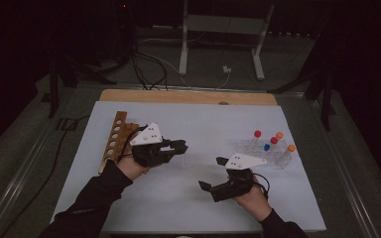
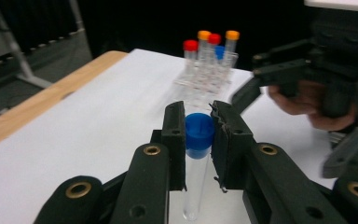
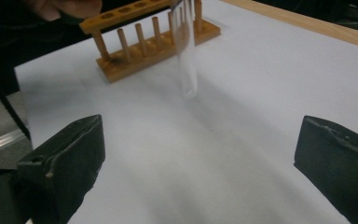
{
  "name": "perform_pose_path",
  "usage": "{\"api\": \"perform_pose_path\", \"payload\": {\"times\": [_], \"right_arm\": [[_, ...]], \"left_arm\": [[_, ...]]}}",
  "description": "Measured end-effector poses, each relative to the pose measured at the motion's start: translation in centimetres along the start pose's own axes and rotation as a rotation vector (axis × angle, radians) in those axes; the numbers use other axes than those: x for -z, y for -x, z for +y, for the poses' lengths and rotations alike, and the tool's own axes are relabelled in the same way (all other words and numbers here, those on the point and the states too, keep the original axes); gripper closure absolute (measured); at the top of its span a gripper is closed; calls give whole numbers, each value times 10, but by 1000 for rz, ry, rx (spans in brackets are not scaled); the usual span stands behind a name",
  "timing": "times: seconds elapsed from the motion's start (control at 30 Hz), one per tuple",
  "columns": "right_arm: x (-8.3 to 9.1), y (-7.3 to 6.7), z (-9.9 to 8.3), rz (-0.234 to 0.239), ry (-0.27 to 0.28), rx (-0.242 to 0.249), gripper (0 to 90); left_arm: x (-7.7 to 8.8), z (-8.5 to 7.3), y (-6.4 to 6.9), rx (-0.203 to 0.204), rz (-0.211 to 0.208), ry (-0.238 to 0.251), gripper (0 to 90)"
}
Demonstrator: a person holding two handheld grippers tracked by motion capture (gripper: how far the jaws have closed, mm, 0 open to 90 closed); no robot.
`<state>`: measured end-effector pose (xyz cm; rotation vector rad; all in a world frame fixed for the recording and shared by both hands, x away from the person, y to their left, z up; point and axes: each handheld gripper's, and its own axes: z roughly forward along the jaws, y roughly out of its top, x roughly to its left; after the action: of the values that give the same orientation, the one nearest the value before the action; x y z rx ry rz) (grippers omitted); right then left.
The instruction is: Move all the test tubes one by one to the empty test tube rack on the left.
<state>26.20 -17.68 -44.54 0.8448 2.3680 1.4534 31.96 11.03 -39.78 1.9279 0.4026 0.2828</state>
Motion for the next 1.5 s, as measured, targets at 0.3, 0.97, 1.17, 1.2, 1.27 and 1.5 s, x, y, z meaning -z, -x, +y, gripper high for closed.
{"api": "perform_pose_path", "payload": {"times": [0.3, 0.97, 1.17, 1.2, 1.27, 1.5], "right_arm": [[0, -2, -1, -4, 5, 12, 15], [0, 1, -4, 5, 33, 18, 17], [0, 1, -4, 6, 34, 21, 17], [0, 0, -4, 5, 32, 26, 19], [0, 0, -4, 6, 32, 32, 19], [0, 1, -4, 6, 33, 34, 19]], "left_arm": [[20, -9, -27, 32, 94, -12, 774], [67, -5, -78, 77, 278, 16, 775], [78, -8, -92, 100, 322, 12, 775], [81, -8, -95, 102, 331, 12, 775], [86, -9, -101, 109, 349, 15, 775], [99, -10, -116, 117, 408, 18, 775]]}}
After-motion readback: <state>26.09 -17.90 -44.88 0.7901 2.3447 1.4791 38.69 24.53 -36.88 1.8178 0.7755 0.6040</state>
